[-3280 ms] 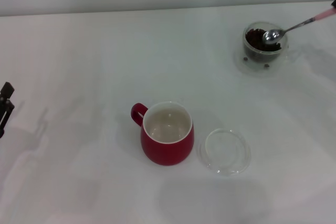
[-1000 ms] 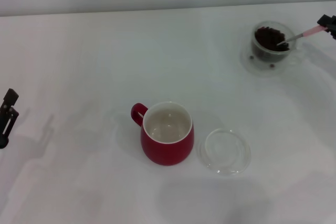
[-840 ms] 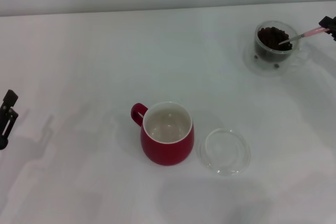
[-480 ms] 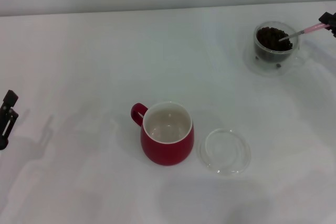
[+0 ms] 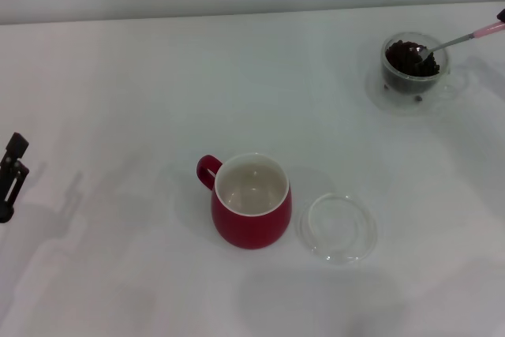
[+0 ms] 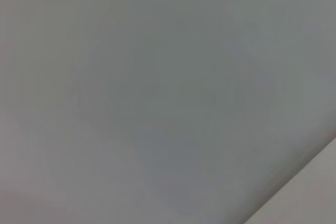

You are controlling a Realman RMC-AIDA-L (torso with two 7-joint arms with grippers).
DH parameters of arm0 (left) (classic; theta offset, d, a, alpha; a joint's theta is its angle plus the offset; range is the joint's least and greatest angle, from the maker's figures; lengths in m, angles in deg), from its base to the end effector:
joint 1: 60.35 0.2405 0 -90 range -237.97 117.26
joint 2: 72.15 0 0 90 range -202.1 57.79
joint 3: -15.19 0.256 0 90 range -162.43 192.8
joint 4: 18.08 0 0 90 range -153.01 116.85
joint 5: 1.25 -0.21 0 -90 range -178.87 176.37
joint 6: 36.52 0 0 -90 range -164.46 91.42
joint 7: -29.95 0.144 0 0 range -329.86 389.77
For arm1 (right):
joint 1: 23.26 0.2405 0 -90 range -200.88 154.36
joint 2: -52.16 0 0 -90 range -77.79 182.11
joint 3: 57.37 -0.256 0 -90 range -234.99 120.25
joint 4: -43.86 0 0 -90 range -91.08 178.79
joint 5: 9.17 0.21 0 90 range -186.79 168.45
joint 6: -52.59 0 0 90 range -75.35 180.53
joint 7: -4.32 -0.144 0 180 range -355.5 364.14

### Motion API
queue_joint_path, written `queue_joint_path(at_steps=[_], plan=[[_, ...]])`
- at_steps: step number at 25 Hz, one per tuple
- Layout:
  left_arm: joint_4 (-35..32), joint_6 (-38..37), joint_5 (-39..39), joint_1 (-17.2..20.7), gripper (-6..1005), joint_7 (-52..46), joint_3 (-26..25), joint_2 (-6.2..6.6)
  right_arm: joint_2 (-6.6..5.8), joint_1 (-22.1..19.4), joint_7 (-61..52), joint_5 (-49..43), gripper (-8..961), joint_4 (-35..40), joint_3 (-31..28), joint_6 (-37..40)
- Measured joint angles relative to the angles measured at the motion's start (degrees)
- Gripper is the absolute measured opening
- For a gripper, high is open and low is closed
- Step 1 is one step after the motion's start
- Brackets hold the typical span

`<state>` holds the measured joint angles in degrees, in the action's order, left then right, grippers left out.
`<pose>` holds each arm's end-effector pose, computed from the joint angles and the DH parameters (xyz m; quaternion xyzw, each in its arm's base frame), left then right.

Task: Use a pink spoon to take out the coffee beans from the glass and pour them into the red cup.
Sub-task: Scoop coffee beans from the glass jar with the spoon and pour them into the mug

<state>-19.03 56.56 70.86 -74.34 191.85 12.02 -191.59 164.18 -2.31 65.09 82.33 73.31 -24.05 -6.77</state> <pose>-0.3384 0.2275 -0.0140 -0.7568 -0.1619 -0.3714 0.5130 0.3867 0.3425 0.0996 -0.5405 0.6351 0.4286 0.3476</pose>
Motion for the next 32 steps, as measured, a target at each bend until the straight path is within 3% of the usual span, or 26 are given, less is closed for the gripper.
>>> queue_joint_path(at_steps=[32], plan=[[1.1,-0.1,-0.1,0.1,560,0.1,0.0,0.00,-1.92,-1.4,-8.4,0.6,152,-1.3,-0.4,-5.6]])
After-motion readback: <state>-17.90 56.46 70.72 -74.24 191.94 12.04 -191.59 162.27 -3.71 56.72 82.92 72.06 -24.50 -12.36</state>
